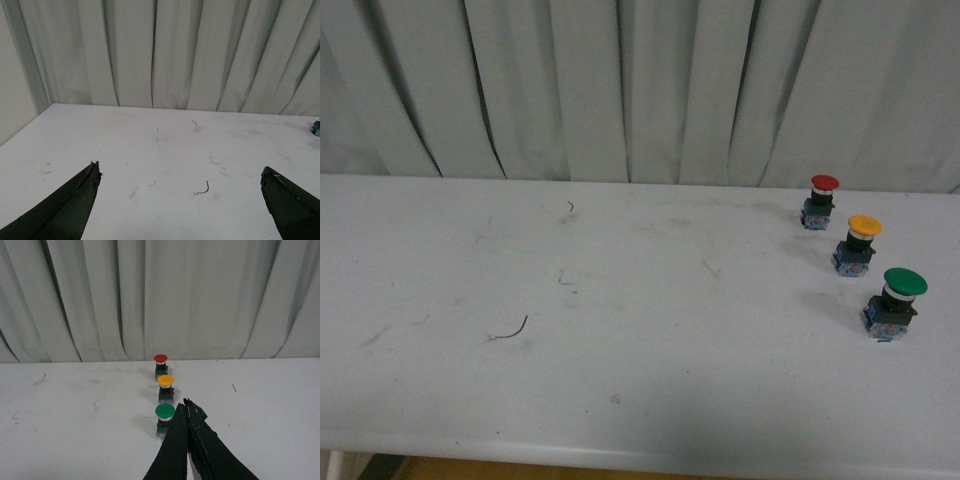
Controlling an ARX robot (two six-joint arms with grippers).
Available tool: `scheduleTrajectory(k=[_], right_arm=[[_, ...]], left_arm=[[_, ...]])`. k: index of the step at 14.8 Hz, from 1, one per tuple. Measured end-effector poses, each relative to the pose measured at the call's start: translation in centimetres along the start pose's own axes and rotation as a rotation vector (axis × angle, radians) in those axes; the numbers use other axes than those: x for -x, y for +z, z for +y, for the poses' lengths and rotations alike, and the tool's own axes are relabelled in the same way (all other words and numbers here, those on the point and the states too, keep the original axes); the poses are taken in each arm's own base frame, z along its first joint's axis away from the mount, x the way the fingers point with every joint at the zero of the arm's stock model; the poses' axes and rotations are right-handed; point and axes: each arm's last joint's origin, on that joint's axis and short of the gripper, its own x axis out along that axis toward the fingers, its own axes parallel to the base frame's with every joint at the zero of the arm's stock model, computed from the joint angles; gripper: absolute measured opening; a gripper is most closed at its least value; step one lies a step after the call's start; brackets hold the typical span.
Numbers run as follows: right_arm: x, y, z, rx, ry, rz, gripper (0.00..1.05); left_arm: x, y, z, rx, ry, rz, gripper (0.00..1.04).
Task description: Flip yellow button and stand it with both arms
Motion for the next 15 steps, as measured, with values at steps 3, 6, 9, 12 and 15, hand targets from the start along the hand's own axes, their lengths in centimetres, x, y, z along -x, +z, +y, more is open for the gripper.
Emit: scheduleTrajectory(k=[3,6,9,12,15], right_arm=[[0.5,-0.4,0.0,0.0,0.001,-0.003,0.02],[0.8,-0.5,0.0,0.0,0.001,0.0,0.02],[1.9,-1.0,0.0,0.0,0.002,0.035,0.02],[2.0,-0.7,0.0,0.0,0.003,0.006,0.02],[2.0,-0.8,0.0,0.001,0.003,0.007,0.1]], left_arm=[[0.0,0.0,0.0,0.0,0.0,0.0,0.98],[0.0,0.0,0.0,0.0,0.0,0.0,0.98],[0.0,0.0,0.0,0.0,0.0,0.0,0.98],[0.0,0.0,0.0,0.0,0.0,0.0,0.98],[0.0,0.0,0.0,0.0,0.0,0.0,0.98]])
